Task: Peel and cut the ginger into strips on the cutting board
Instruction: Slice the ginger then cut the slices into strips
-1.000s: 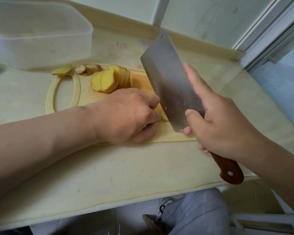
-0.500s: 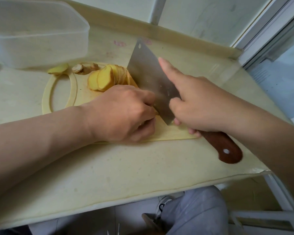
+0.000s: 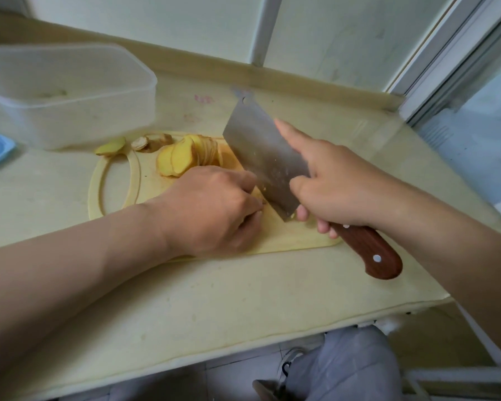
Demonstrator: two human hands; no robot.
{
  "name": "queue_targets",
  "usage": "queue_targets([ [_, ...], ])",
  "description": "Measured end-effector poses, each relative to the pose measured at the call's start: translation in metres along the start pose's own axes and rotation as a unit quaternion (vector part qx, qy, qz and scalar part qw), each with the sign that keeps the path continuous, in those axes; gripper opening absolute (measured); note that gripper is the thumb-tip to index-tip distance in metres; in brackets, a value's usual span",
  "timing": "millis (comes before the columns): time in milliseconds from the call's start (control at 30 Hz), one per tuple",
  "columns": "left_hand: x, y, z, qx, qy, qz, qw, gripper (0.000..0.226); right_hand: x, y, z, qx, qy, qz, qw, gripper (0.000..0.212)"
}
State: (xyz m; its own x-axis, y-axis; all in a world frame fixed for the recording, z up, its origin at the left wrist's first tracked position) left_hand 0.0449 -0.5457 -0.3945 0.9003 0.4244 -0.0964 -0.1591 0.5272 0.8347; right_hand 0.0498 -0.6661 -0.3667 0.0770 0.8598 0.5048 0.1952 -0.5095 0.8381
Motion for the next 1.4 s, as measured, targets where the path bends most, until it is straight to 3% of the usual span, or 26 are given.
queue_targets([
  [100, 0.000, 0.001, 0.000, -0.015, 0.003, -0.003, 1.000, 0.033, -0.002, 0.007, -0.005, -0.015, 0.008, 0.013, 1.000, 0.090],
  [233, 0.002, 0.018, 0.001, -0.091, 0.026, -0.010, 0.995, 0.036, -0.006, 0.014, -0.017, -0.028, 0.017, 0.050, 0.998, 0.089],
  [400, 0.009, 0.036, 0.000, -0.149, 0.089, -0.017, 0.985, 0.031, -0.009, -0.008, -0.023, 0.007, 0.018, 0.088, 0.996, 0.088],
  [567, 0.011, 0.035, 0.000, -0.147, 0.116, 0.016, 0.982, 0.018, -0.022, -0.001, -0.012, 0.008, 0.003, 0.075, 0.997, 0.089],
  [767, 0.021, 0.041, 0.010, -0.124, 0.090, 0.097, 0.983, 0.017, -0.041, 0.024, 0.005, -0.002, -0.026, 0.058, 0.998, 0.091],
  [867, 0.040, 0.047, 0.016, -0.075, 0.131, 0.130, 0.980, 0.034, -0.042, 0.030, 0.016, 0.000, -0.013, 0.042, 0.999, 0.090],
  [1033, 0.080, 0.036, 0.017, 0.092, 0.265, 0.112, 0.953, 0.070, -0.043, 0.033, 0.021, 0.011, -0.005, 0.044, 0.999, 0.089],
  [1100, 0.087, 0.029, 0.013, 0.144, 0.284, 0.117, 0.941, 0.077, -0.047, 0.035, 0.023, 0.014, -0.005, 0.049, 0.999, 0.089],
  [1200, 0.088, 0.021, 0.010, 0.199, 0.282, 0.121, 0.931, 0.076, -0.049, 0.037, 0.026, 0.027, 0.003, 0.053, 0.998, 0.089],
  [1400, 0.091, 0.015, 0.012, 0.201, 0.274, 0.132, 0.931, 0.057, -0.048, 0.045, 0.017, -0.003, 0.025, 0.140, 0.990, 0.087],
])
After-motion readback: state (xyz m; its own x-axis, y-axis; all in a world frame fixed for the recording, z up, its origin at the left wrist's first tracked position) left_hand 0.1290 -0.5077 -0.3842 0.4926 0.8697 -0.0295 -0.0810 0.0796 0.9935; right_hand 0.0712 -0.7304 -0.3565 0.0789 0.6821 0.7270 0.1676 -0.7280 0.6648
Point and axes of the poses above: each hand's wrist, its own z-axis towards the middle knuckle, its own y-axis out of the back of the hand, x = y × z, the point moved 8 cm from there along z, towards the middle knuckle, and after that the axes turned 3 degrees about y, right-handed, at the moved point
